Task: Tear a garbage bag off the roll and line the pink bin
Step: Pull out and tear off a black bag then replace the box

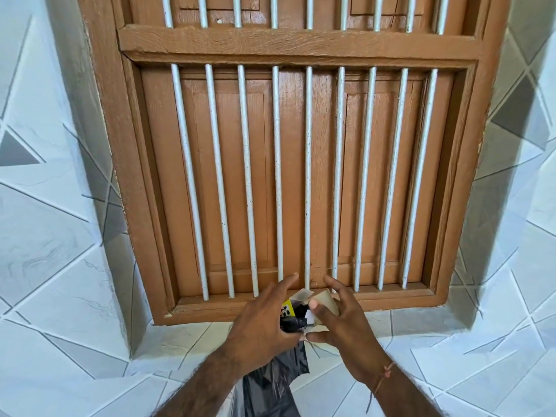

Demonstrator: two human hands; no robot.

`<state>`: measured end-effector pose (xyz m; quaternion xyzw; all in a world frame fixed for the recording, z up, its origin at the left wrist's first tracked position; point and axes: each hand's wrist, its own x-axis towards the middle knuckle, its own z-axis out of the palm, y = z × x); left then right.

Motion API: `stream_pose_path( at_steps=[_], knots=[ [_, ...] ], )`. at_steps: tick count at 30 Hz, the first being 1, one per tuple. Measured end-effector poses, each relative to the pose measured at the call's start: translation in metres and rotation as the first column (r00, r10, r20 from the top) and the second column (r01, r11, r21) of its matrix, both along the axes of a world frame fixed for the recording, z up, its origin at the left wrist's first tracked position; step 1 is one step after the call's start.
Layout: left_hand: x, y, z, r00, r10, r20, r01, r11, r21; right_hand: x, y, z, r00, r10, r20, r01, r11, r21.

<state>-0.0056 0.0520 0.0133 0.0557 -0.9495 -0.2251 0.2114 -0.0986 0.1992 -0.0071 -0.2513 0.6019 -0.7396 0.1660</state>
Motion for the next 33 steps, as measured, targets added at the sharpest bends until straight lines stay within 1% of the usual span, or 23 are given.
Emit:
stream_pose_path(
  at_steps=[3, 5, 9, 10, 12, 14, 18, 21, 23, 25, 27, 28, 30, 31, 32, 33],
  knots=[
    [0.001, -0.001, 0.001, 1.000, -0.019, -0.011, 0.018, 1.000, -0.010, 0.000, -0.001, -0.001, 1.000, -0.017, -0.016, 0.017, 0.999, -0.049],
    [0.001, -0.004, 0.002, 0.999, -0.028, -0.023, 0.028, 0.999, 0.016, 0.002, -0.005, -0.003, 0.998, -0.041, -0.057, 0.039, 0.998, -0.043],
    [0.000, -0.009, 0.004, 0.999, -0.021, -0.028, 0.022, 0.998, 0.055, 0.003, -0.010, -0.008, 0.981, -0.082, -0.174, 0.095, 0.993, 0.070],
    [0.000, -0.009, 0.005, 0.999, -0.023, -0.036, 0.025, 0.997, 0.066, 0.003, -0.011, -0.007, 0.980, -0.091, -0.178, 0.106, 0.991, 0.080],
    [0.001, -0.009, 0.006, 0.999, -0.023, -0.046, 0.027, 0.995, 0.098, 0.003, -0.012, -0.004, 0.985, -0.114, -0.130, 0.121, 0.991, 0.048],
    [0.002, -0.009, 0.007, 0.999, -0.028, -0.045, 0.032, 0.994, 0.102, 0.002, -0.011, -0.001, 0.991, -0.122, -0.046, 0.122, 0.993, -0.008],
    [0.003, -0.004, 0.007, 0.998, -0.052, -0.031, 0.051, 0.998, -0.035, -0.002, -0.011, -0.002, 0.989, -0.103, 0.106, 0.113, 0.989, -0.095],
    [0.002, -0.003, 0.008, 0.999, -0.042, -0.023, 0.041, 0.998, -0.038, -0.003, -0.013, -0.002, 0.980, -0.114, 0.166, 0.135, 0.983, -0.120],
    [0.005, -0.004, 0.012, 0.999, -0.041, -0.031, 0.043, 0.998, 0.050, -0.005, -0.012, -0.002, 0.976, -0.128, 0.176, 0.150, 0.981, -0.121],
    [0.014, -0.009, 0.013, 0.998, -0.025, -0.059, 0.035, 0.981, 0.188, -0.008, -0.008, -0.001, 0.973, -0.142, 0.181, 0.166, 0.979, -0.122],
    [0.026, -0.017, 0.006, 0.991, 0.075, -0.110, -0.037, 0.948, 0.318, -0.012, -0.005, 0.000, 0.970, -0.159, 0.184, 0.184, 0.974, -0.132],
    [0.031, -0.025, -0.002, 0.977, 0.166, -0.134, -0.107, 0.924, 0.366, -0.013, -0.003, 0.000, 0.968, -0.164, 0.192, 0.193, 0.971, -0.140],
    [0.038, -0.039, -0.015, 0.938, 0.332, -0.094, -0.255, 0.851, 0.459, -0.017, -0.001, 0.000, 0.964, -0.164, 0.211, 0.199, 0.967, -0.160],
    [0.038, -0.047, -0.023, 0.934, 0.356, -0.030, -0.293, 0.812, 0.504, -0.018, -0.002, 0.000, 0.962, -0.155, 0.223, 0.195, 0.966, -0.169],
    [0.038, -0.051, -0.031, 0.938, 0.344, 0.053, -0.309, 0.753, 0.581, -0.019, -0.002, 0.000, 0.962, -0.141, 0.235, 0.185, 0.967, -0.178],
    [0.036, -0.054, -0.039, 0.947, 0.291, 0.133, -0.299, 0.653, 0.696, -0.019, -0.004, 0.000, 0.961, -0.122, 0.248, 0.171, 0.968, -0.183]
  ],
)
